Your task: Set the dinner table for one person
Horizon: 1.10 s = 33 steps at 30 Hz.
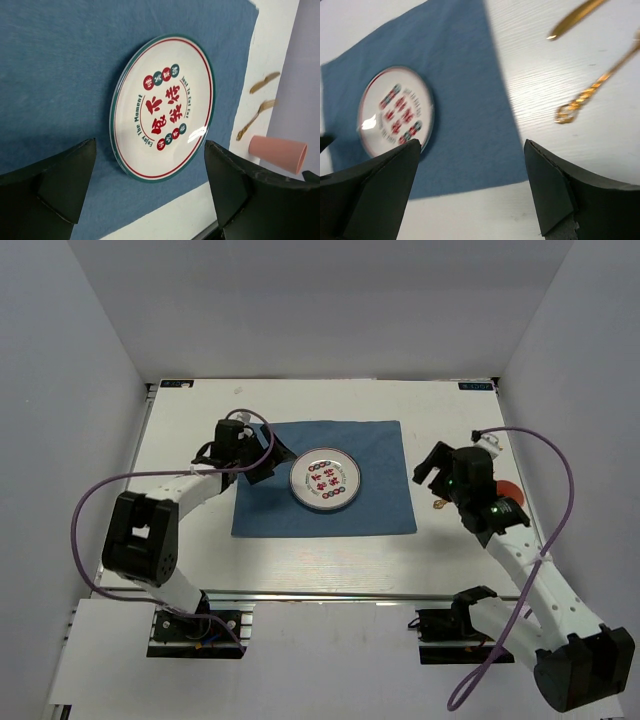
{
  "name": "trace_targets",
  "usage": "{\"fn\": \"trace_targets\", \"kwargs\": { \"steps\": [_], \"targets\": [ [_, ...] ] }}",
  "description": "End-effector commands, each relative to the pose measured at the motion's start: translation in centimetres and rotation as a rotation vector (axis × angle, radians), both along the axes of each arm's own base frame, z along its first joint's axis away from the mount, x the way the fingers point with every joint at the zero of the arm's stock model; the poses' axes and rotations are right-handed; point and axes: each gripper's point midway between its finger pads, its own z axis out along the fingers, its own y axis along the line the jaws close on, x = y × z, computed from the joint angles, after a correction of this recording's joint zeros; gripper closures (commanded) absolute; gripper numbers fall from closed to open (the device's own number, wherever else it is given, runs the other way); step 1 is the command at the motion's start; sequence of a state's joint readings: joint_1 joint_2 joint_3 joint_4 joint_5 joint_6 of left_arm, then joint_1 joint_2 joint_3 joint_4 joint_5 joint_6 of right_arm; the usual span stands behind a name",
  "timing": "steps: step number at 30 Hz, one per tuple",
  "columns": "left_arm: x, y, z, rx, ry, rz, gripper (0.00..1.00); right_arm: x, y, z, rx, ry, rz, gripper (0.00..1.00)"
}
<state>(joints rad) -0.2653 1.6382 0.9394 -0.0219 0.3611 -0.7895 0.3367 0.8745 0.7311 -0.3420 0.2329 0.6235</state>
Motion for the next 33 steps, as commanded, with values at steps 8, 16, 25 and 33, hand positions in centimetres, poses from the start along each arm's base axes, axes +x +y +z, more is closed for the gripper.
{"fn": "trace_targets", "kwargs": {
  "steps": [8, 16, 25, 33],
  "targets": [
    [-3.1, 3.5, 3.6, 0.179, 0.04, 0.138, 0.02, 2.1, -10.4, 4.9, -0.212, 0.016, -0.511, 0.11],
    [-5.8, 6.0, 6.4, 0.259, 0.0, 0.179, 0.02, 3.0, -14.5, 2.3, -0.284, 0.111, -0.617, 0.11],
    [-6.7, 5.6, 5.8, 0.264, 0.02, 0.12, 0.02, 3.6, -14.8, -2.9, -0.238, 0.221, -0.556, 0.18],
    [-6.4, 5.6, 5.1, 0.261, 0.036, 0.109, 0.02, 3.1, -15.5, -6.2, -0.2, 0.263, -0.564, 0.34]
  ]
}}
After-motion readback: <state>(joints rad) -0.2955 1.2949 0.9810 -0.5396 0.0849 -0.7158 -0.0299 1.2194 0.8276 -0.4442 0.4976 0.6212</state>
